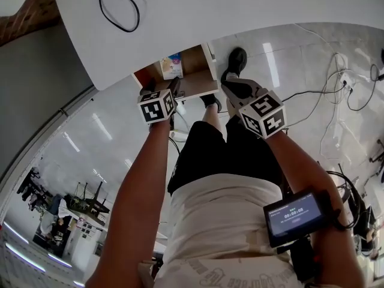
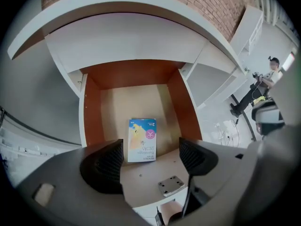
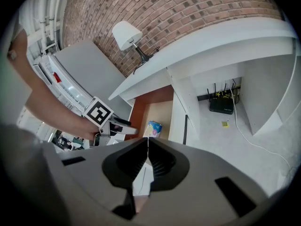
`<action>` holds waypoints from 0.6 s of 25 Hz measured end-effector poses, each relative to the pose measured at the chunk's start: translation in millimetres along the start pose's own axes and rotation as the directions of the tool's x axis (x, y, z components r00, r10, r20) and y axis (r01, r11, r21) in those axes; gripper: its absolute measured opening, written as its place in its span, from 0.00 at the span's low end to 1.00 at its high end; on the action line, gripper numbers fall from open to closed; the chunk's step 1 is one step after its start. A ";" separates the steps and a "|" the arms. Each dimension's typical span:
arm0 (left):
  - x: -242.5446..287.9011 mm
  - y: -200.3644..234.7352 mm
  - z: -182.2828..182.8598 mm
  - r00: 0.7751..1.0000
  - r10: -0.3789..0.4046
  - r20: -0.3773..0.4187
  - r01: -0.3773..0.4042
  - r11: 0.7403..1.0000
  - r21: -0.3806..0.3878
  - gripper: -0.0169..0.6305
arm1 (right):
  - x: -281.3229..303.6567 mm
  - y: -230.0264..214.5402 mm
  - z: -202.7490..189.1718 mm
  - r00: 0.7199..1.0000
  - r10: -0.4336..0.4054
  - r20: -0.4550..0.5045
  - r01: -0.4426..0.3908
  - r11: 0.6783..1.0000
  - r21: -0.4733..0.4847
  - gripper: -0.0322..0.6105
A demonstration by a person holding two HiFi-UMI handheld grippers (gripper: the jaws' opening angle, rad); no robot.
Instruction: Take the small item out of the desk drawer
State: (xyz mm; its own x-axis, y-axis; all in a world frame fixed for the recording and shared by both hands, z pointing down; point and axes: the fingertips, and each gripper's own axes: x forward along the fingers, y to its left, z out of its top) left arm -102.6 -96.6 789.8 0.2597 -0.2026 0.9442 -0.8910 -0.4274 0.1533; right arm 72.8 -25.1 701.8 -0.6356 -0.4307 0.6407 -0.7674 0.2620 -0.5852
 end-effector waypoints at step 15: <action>45.5 13.1 4.4 0.995 0.075 -0.066 -0.066 0.990 0.126 0.61 | 13.4 -24.9 3.2 0.999 -0.015 0.030 0.014 0.999 0.032 0.06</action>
State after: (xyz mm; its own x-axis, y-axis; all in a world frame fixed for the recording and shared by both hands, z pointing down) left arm -100.8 -115.3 833.5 0.1670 -0.1756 0.9702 -0.8523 -0.5204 0.0525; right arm 83.6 -40.1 723.3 -0.6212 -0.4604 0.6342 -0.7731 0.2278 -0.5919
